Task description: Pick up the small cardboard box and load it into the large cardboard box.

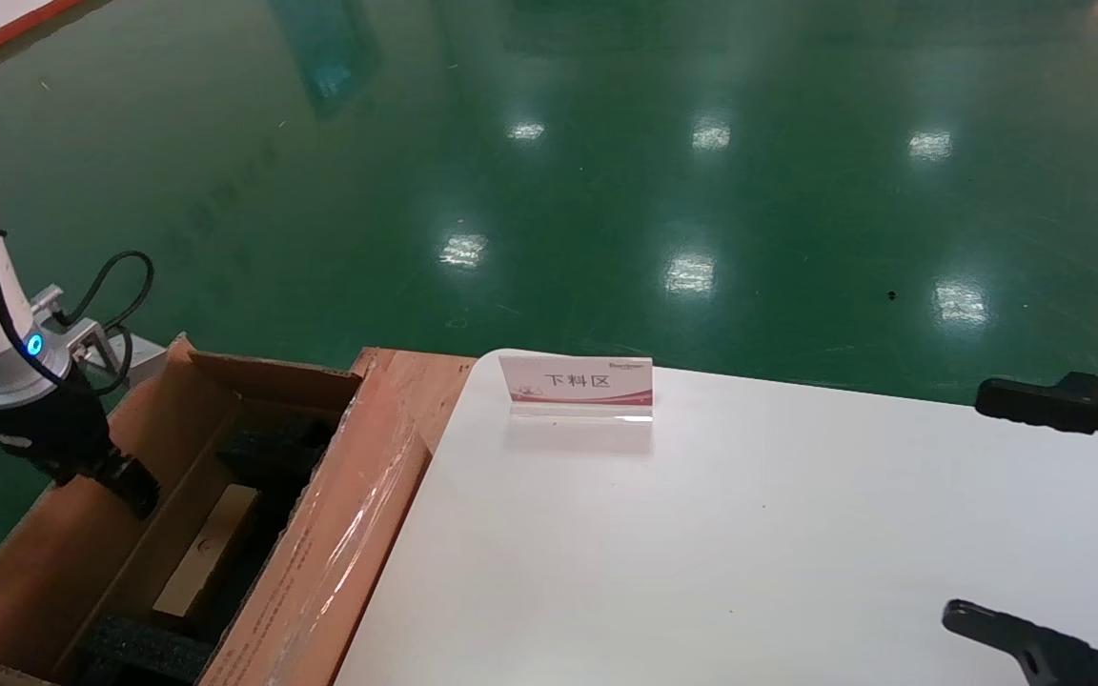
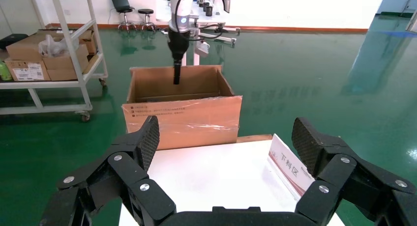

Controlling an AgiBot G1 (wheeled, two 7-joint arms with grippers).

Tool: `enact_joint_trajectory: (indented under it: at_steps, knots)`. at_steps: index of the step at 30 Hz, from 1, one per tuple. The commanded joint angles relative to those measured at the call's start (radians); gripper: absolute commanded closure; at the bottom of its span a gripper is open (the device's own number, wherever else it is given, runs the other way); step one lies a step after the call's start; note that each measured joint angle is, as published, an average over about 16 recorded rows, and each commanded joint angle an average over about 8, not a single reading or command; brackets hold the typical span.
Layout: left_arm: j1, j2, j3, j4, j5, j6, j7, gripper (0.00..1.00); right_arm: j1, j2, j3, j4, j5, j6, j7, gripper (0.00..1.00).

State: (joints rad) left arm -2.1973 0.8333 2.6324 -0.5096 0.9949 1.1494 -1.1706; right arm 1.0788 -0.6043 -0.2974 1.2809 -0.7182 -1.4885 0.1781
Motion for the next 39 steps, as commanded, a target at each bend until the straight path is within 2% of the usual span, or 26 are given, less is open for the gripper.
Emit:
enact_joint_trajectory:
  at_steps: [1, 8, 14, 20, 25, 28, 32, 39]
  knots:
    - [-0.014, 0.006, -0.003, -0.004, 0.002, -0.005, 0.011, 0.0, 0.0, 0.0, 0.0, 0.0, 0.0, 0.0, 0.0, 0.0]
    - [-0.189, -0.026, -0.042, -0.15, 0.002, -0.074, 0.06, 0.0, 0.0, 0.0, 0.0, 0.0, 0.0, 0.0, 0.0, 0.0]
    - [-0.353, -0.104, -0.091, -0.362, -0.007, -0.164, 0.101, 0.0, 0.0, 0.0, -0.001, -0.001, 0.0, 0.0, 0.0, 0.0]
    - [-0.449, -0.17, -0.125, -0.523, -0.01, -0.226, 0.129, 0.0, 0.0, 0.0, -0.001, -0.001, 0.0, 0.0, -0.001, 0.0]
    - [-0.451, -0.179, -0.141, -0.544, -0.012, -0.232, 0.135, 0.0, 0.0, 0.0, -0.001, -0.001, 0.0, 0.0, -0.001, 0.0]
    - [-0.415, -0.177, -0.182, -0.54, -0.016, -0.218, 0.15, 0.0, 0.0, 0.0, -0.001, -0.001, 0.0, 0.0, -0.001, 0.0]
    - [-0.338, -0.182, -0.298, -0.559, -0.03, -0.191, 0.195, 0.0, 0.0, 0.0, -0.001, -0.001, 0.0, 0.0, -0.001, 0.0]
    - [-0.153, -0.187, -0.559, -0.586, -0.059, -0.123, 0.295, 0.0, 0.001, 0.0, -0.001, -0.002, 0.001, 0.0, -0.001, 0.0]
